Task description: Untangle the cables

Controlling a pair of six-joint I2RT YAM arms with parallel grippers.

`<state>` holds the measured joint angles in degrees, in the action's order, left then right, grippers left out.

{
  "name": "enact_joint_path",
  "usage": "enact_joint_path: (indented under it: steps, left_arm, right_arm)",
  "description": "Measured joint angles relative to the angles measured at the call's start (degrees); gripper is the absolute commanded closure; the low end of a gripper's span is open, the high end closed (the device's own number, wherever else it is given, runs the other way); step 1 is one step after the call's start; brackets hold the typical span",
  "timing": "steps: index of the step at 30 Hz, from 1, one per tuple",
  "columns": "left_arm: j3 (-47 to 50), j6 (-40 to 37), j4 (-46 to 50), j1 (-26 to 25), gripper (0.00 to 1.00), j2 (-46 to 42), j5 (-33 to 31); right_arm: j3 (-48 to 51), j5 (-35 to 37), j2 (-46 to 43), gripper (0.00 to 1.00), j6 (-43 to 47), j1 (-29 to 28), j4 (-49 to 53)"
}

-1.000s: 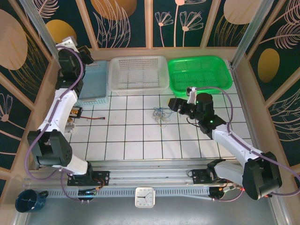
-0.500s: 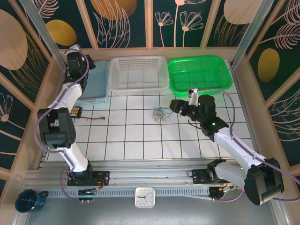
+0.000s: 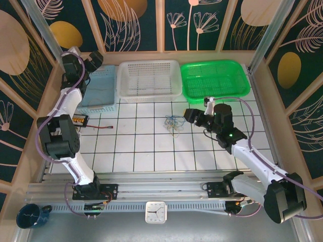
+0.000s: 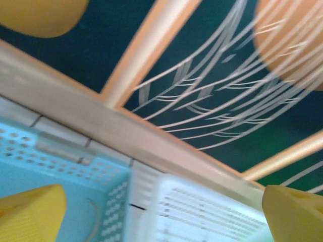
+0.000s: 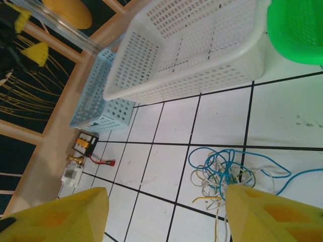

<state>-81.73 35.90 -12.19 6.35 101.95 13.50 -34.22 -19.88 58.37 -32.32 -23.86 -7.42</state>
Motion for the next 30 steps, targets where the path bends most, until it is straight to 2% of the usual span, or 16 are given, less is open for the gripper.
enact_joint_path:
  steps: [7,13,19,23,30]
  left_arm:
    - [8.9,3.5,-2.8,-1.4,0.01,-11.1,7.7]
    - [21.8,4.8,-4.7,-9.6,0.01,-19.7,10.3]
    - [37.8,8.4,-8.7,-20.5,0.01,-25.4,9.4]
    - [44.6,10.5,-11.5,-27.0,0.01,-25.8,7.1]
    - [48.3,13.1,-15.8,-31.1,0.01,-24.6,4.8]
  right_arm:
    - [0.0,0.9,4.4,0.37,0.3,0.0,0.0]
    - [0.0,1.4,9.0,0.39,0.7,0.1,-0.2]
    - [0.2,0.6,14.6,0.46,0.8,0.2,-3.5]
    - [0.2,-1.1,19.5,0.53,0.3,0.2,-6.1]
    - [-0.1,-3.8,25.4,0.56,-1.2,0.1,-10.6]
